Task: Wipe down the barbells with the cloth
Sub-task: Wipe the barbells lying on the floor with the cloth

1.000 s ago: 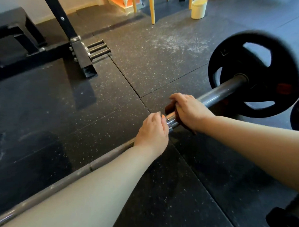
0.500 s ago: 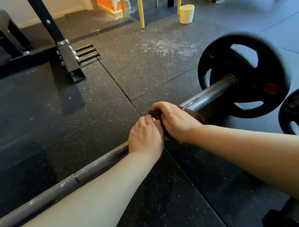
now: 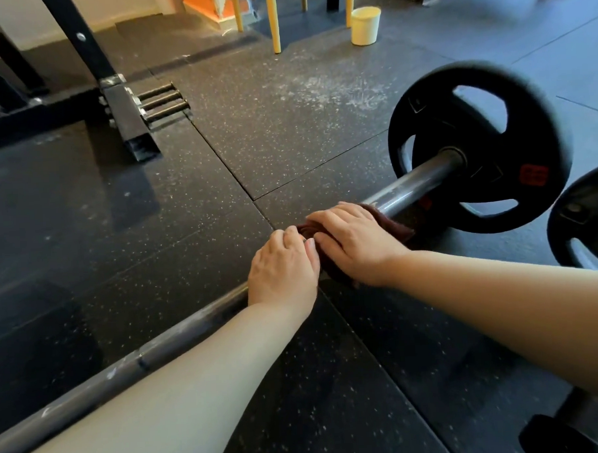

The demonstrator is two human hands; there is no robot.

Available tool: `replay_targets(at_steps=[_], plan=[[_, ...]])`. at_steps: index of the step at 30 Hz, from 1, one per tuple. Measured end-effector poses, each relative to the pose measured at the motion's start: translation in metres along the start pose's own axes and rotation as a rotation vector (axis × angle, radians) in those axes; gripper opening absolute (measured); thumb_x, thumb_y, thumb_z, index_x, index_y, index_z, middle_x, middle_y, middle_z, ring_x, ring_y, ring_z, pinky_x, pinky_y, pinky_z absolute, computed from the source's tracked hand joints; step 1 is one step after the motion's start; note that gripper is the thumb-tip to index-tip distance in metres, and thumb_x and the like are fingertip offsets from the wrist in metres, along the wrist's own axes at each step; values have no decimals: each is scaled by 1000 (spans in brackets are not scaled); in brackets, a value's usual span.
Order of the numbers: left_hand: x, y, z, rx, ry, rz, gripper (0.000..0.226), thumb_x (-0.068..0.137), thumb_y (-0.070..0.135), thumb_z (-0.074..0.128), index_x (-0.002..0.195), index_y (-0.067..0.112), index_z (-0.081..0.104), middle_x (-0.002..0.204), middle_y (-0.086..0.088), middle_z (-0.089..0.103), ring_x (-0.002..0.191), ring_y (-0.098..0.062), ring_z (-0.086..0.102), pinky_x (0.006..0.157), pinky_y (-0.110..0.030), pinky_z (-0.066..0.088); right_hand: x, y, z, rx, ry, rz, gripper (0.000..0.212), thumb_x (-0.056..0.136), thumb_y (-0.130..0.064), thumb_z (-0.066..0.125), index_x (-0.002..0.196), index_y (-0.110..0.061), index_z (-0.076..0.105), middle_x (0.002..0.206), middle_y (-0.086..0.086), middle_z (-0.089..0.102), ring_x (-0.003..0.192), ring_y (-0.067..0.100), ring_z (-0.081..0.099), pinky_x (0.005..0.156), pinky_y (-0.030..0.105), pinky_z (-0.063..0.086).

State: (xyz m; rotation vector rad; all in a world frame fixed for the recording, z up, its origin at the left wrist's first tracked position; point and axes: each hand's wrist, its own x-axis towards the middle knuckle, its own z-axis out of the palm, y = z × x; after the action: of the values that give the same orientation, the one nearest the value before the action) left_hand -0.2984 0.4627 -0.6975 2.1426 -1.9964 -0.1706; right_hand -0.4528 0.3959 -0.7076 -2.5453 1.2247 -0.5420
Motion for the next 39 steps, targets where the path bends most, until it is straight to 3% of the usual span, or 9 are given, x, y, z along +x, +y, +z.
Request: replay_targets(at_steps=[4,8,12,15,21,25,28,34,39], plan=[[-1,-1,-4,46,14,52,57,103,42,15,135,11,51,122,-7,61,106,-21,61,94,-35,49,0,44,-16,-141,88,147,44,101,-39,27,124,-19,58,119,1,67,125,23,54,122,42,10],[6,-1,-1,125,40,181,56,105,35,23,144,6,50,139,-12,59,134,-29,52,116,-43,38,3,47,-11,-40,245,331,37,100,-30,35,119,-13,62,120,6,67,127,27,52,126,47,10],[11,8,2,81,-15,103,53,107,34,28,147,5,46,141,-12,57,126,-29,55,106,-42,42,-6,10,7,-6,86,54,42,102,-34,39,133,-14,57,129,1,64,132,20,48,125,37,4],[8,8,4,95,-11,91,55,107,36,28,150,6,44,144,-11,55,127,-28,54,106,-40,42,-7,35,-9,-170,-51,-101,50,103,-44,33,137,-14,52,131,3,63,130,23,51,124,39,17],[9,11,6,151,37,122,54,104,35,29,139,3,55,123,-12,66,105,-28,64,88,-41,53,0,53,-11,-100,219,353,43,99,-38,32,116,-11,61,125,10,64,135,28,43,126,46,8],[10,10,9,208,84,124,50,103,31,33,129,0,63,112,-15,69,95,-32,67,80,-43,56,-7,19,3,-19,99,79,43,100,-38,39,128,-12,60,128,5,64,134,24,46,126,37,2],[6,13,1,225,31,115,46,105,31,36,131,3,62,113,-13,69,97,-30,66,81,-41,55,-6,46,-18,-175,-92,-124,53,104,-49,32,139,-14,52,134,4,61,132,23,49,125,39,16],[12,23,-6,257,-20,118,27,105,30,48,126,15,54,117,-4,61,104,-21,60,90,-34,53,-6,68,-12,-51,223,346,47,100,-46,32,121,-15,60,130,7,61,141,28,38,126,47,7],[11,26,6,255,55,52,30,106,27,39,121,14,62,116,-4,65,106,-25,61,94,-39,47,-7,40,-10,-63,-16,-32,51,104,-49,33,137,-17,56,137,1,60,139,21,42,127,40,6]])
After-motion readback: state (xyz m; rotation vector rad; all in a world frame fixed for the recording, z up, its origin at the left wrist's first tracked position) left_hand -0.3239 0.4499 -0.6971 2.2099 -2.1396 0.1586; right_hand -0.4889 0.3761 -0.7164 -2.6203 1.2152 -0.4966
